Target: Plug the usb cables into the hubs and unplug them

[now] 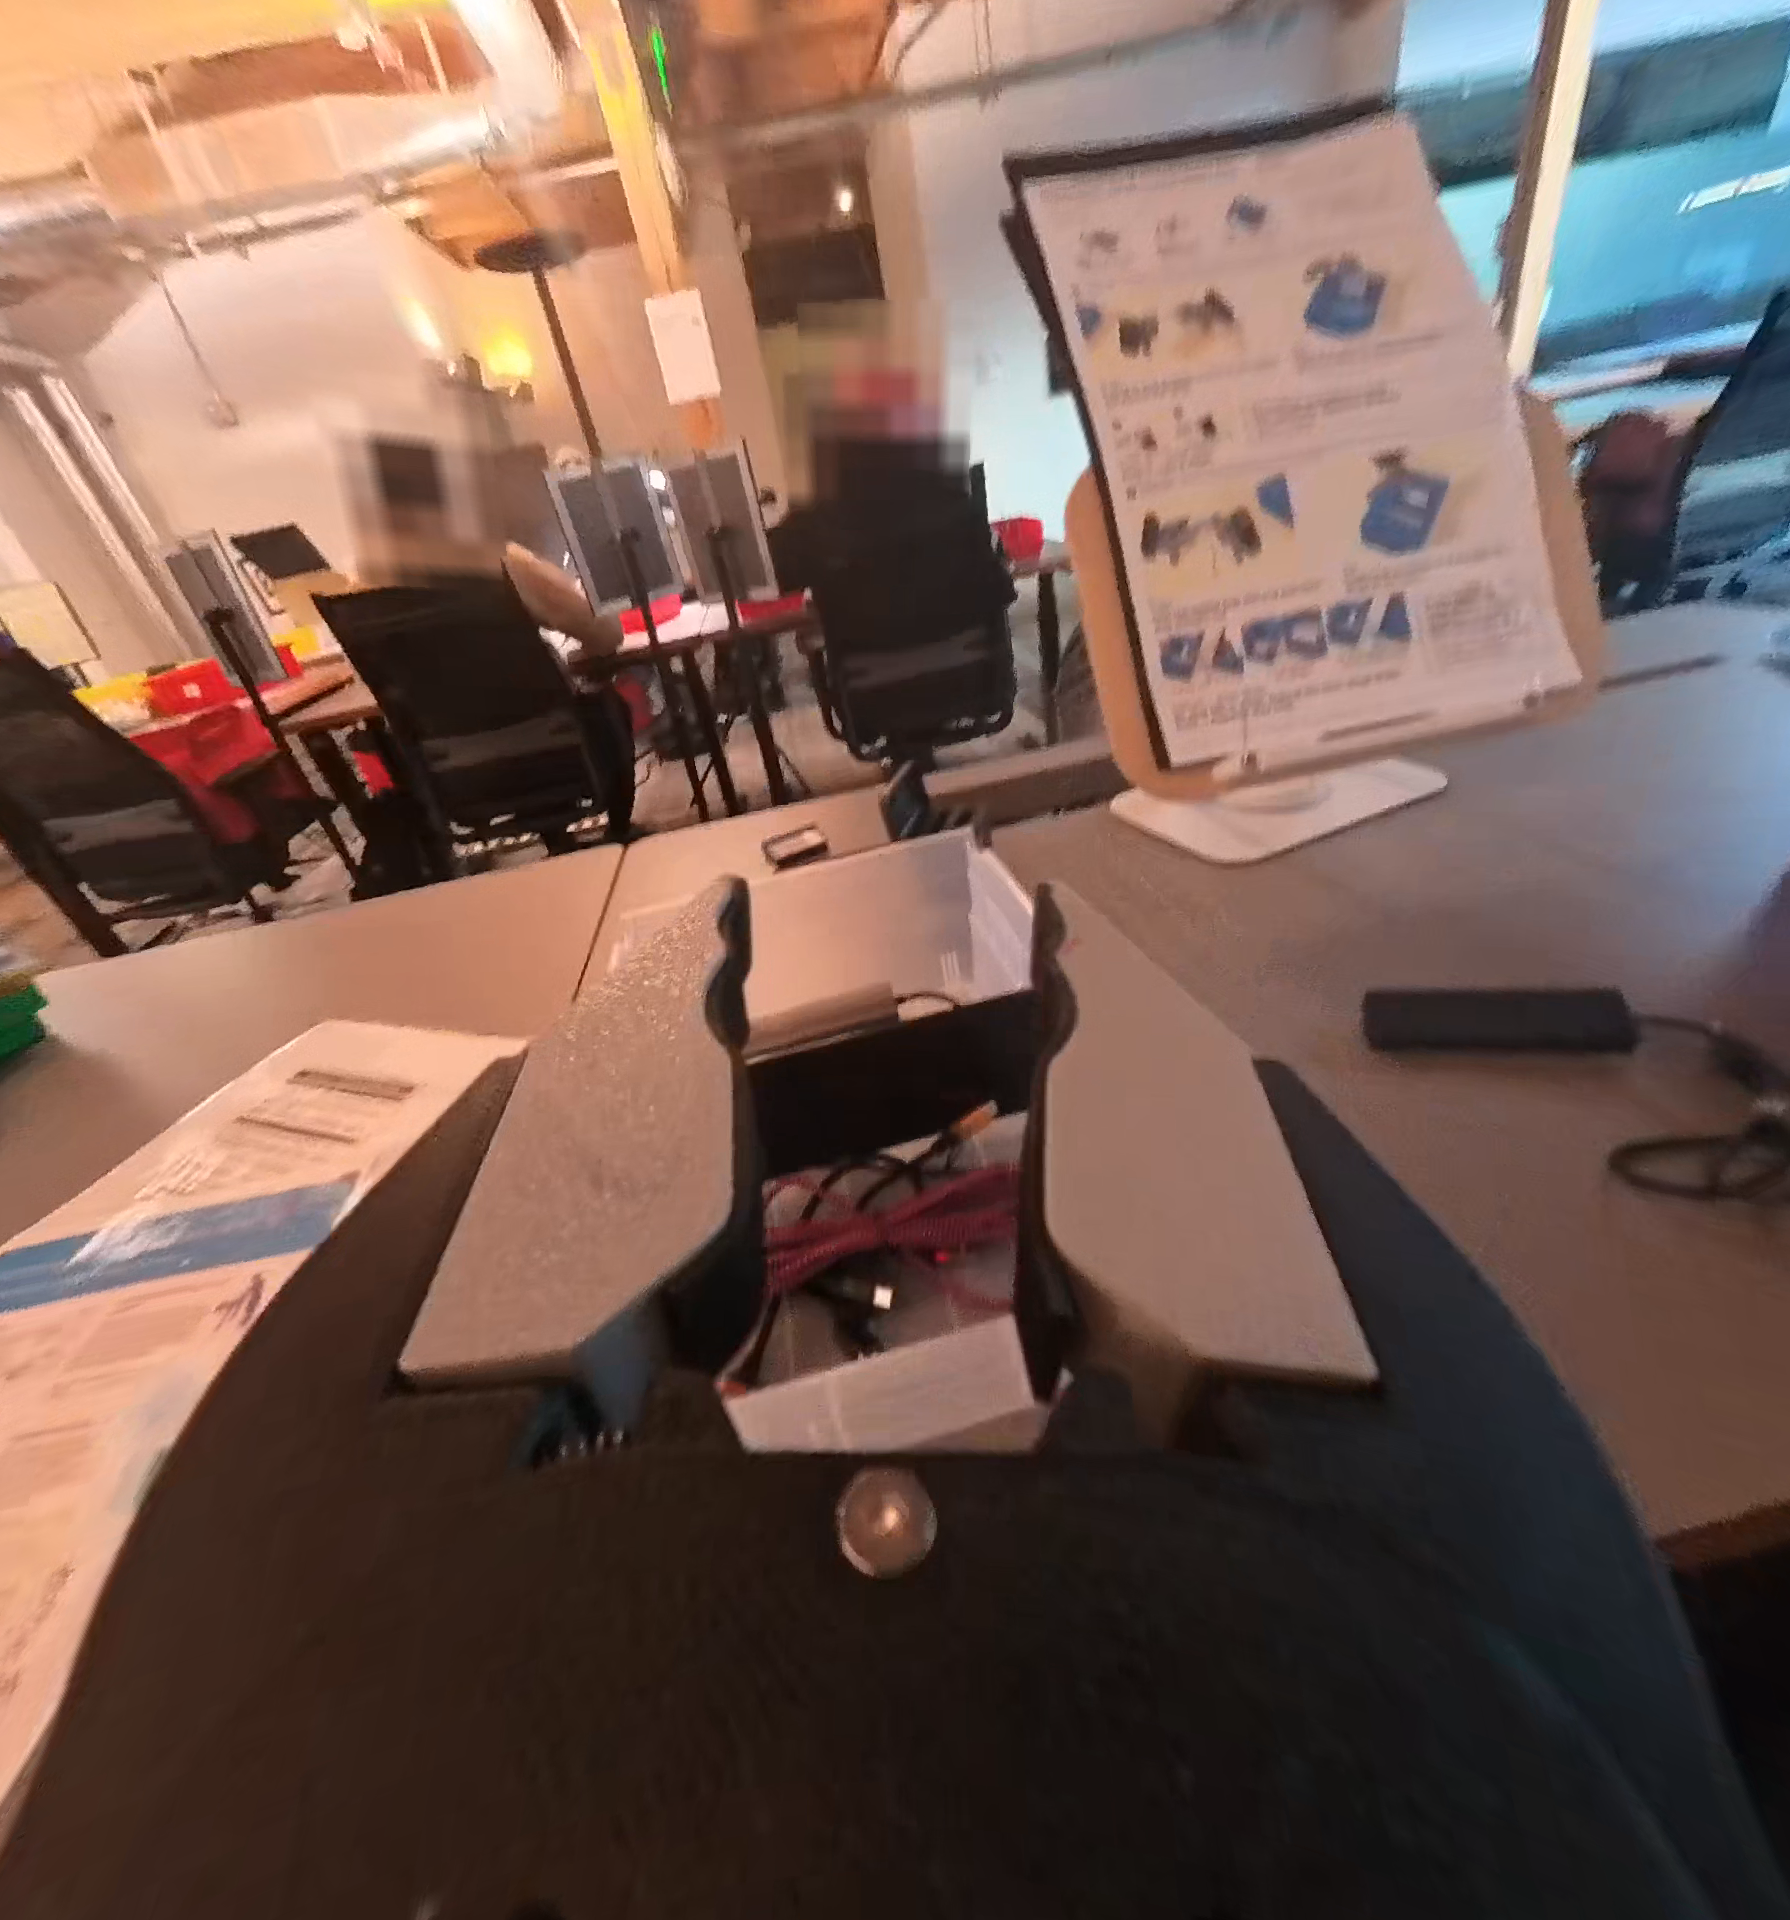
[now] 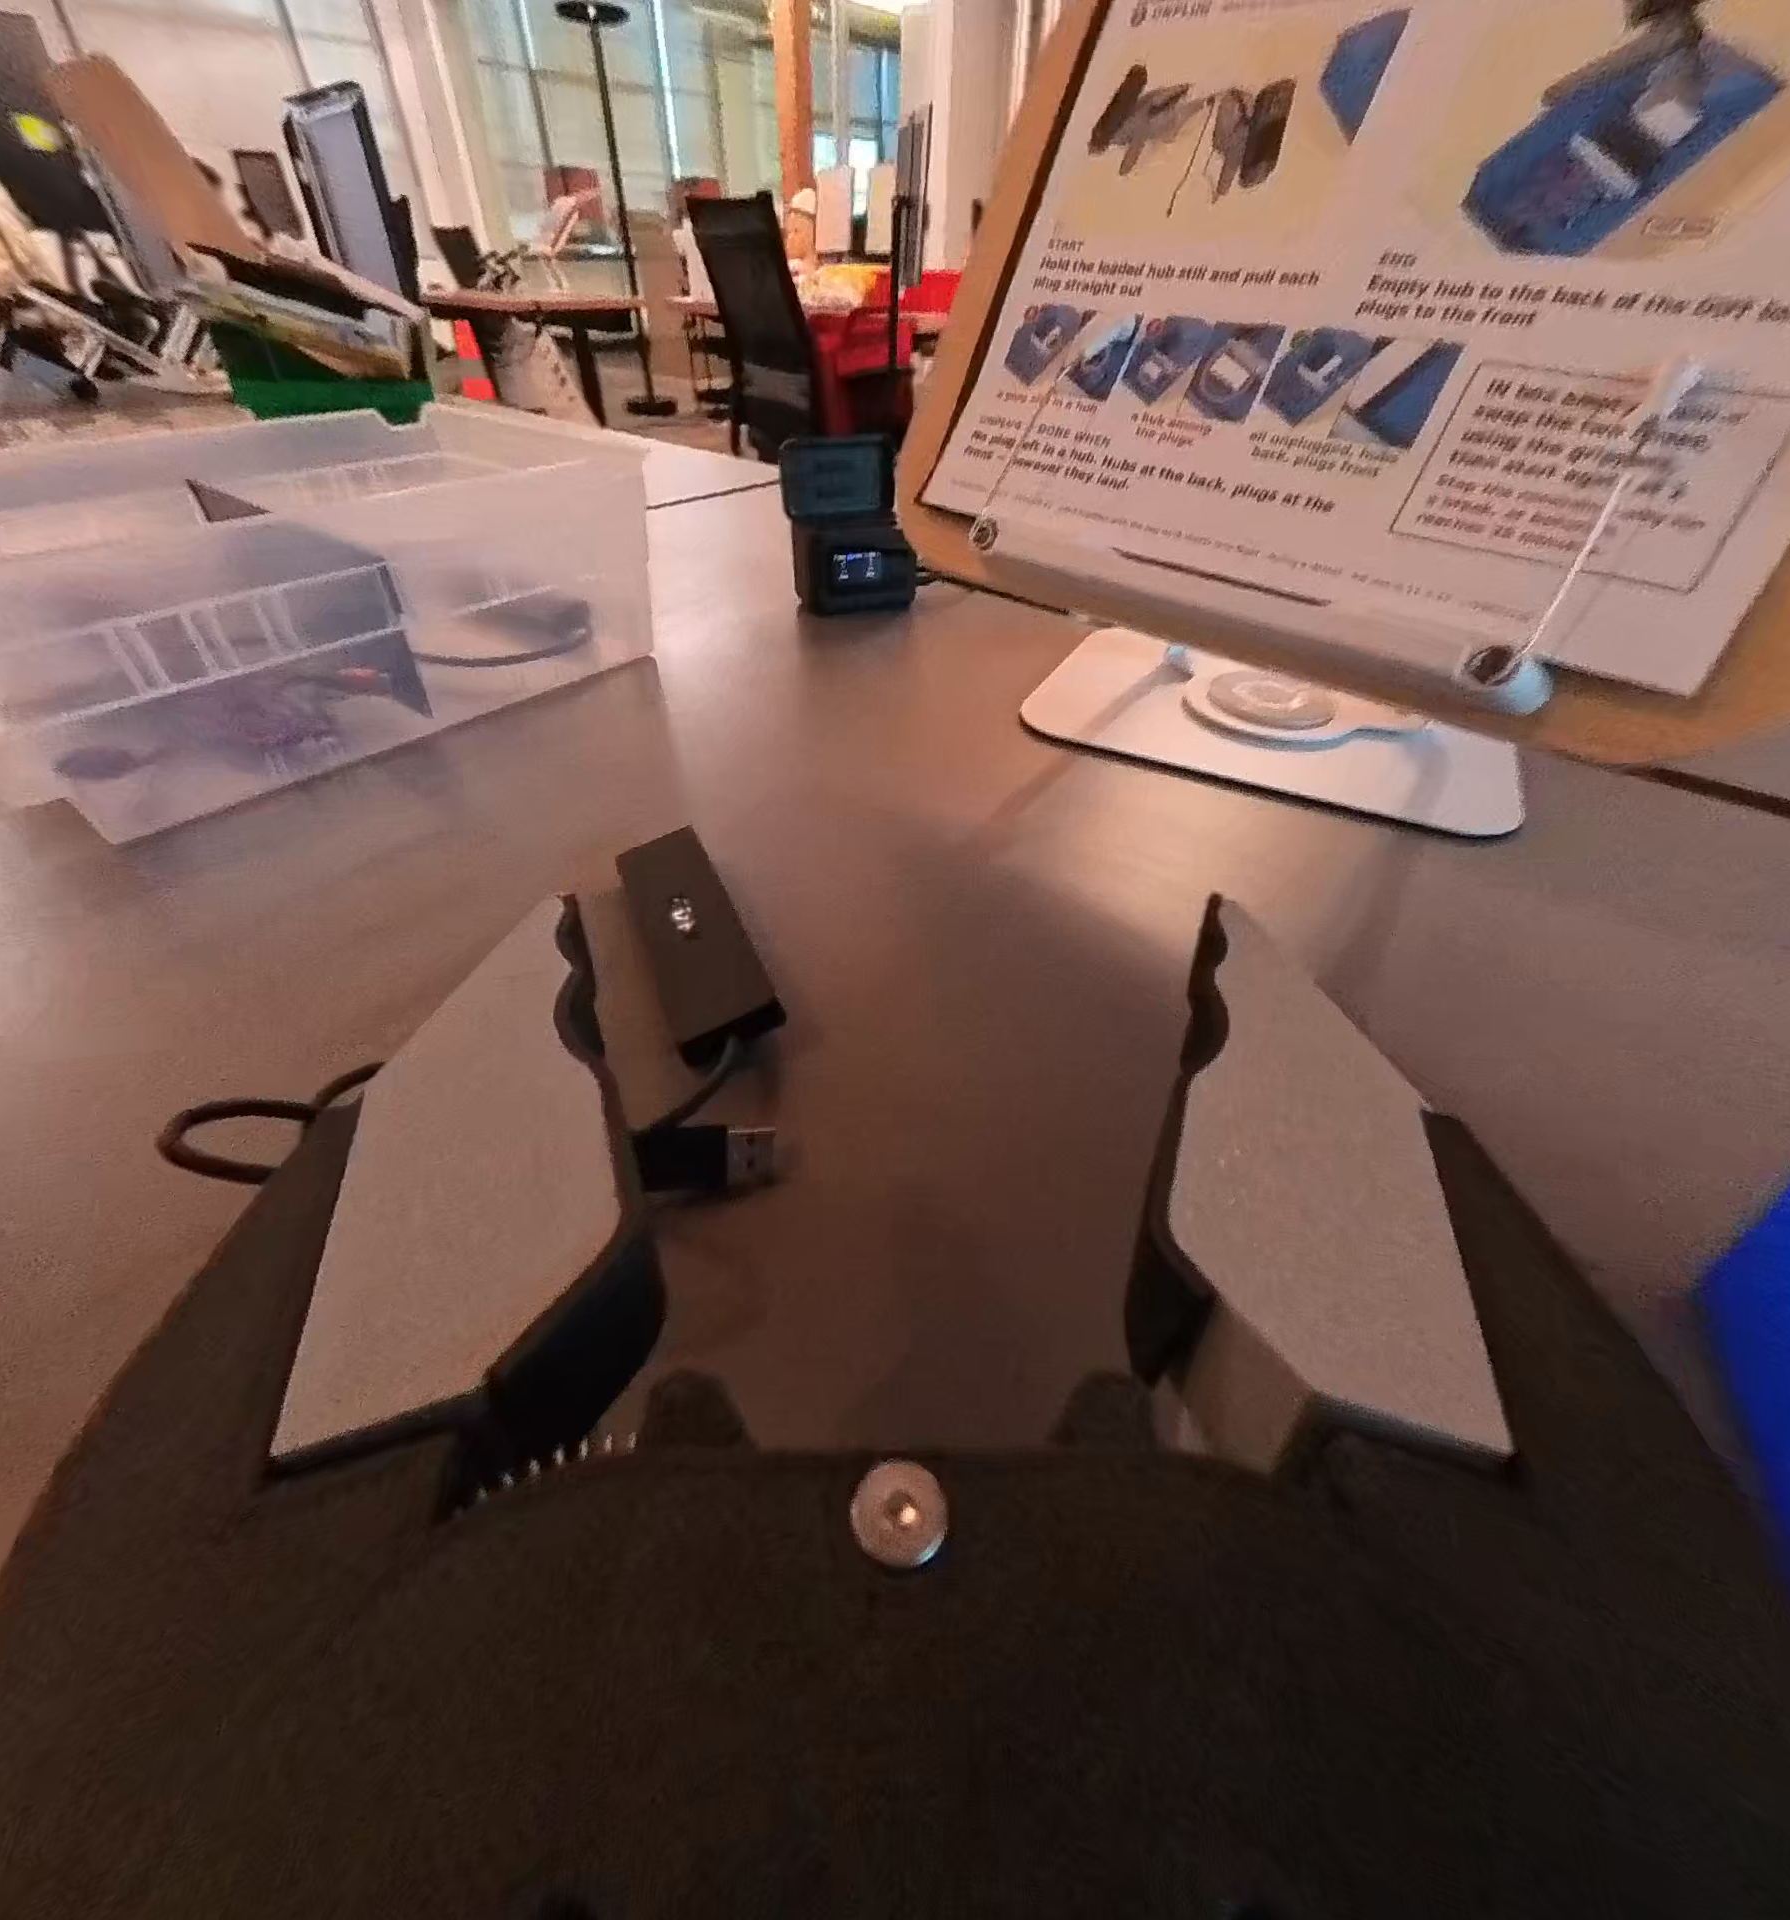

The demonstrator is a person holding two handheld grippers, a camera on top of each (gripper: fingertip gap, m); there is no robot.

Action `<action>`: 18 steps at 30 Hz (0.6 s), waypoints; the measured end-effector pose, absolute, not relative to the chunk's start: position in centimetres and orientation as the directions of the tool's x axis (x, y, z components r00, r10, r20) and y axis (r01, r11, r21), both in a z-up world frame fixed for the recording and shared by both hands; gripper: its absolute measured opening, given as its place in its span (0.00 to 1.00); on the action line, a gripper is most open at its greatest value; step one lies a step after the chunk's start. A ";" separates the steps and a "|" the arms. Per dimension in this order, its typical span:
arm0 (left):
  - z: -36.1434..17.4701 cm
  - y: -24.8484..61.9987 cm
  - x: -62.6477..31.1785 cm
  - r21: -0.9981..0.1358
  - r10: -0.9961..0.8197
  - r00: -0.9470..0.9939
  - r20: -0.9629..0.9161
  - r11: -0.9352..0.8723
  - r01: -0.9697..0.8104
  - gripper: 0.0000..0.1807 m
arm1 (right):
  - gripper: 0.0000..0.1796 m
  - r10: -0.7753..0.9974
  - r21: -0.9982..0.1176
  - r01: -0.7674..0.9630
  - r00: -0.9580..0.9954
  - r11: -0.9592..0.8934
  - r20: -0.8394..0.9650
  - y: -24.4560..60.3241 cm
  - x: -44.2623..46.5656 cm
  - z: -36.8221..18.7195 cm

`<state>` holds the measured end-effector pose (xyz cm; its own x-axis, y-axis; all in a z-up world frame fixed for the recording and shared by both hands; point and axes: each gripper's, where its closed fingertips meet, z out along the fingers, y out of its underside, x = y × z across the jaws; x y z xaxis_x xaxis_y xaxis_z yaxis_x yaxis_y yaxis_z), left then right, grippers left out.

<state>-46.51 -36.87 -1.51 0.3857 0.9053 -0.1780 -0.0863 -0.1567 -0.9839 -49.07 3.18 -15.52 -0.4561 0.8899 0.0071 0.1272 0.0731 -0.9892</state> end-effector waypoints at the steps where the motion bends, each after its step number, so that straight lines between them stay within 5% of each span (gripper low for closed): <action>1: -2.0 -36.7 -46.4 -0.981 0.904 0.381 -0.192 -0.177 -0.075 0.28 | 0.63 0.885 -0.988 0.142 -0.466 0.061 -0.012 2.9 -49.4 -15.6; 10: -6.7 -34.5 -47.8 -0.949 0.866 0.431 -0.252 -0.309 0.066 0.25 | 0.61 0.881 -0.989 0.144 -0.472 0.040 -0.033 3.1 -49.8 -15.5; 18: -15.4 -37.8 -53.7 -0.701 0.771 0.391 -0.502 -0.628 0.339 0.32 | 0.58 0.902 -0.993 0.121 -0.429 0.002 -0.050 4.9 -48.2 -15.1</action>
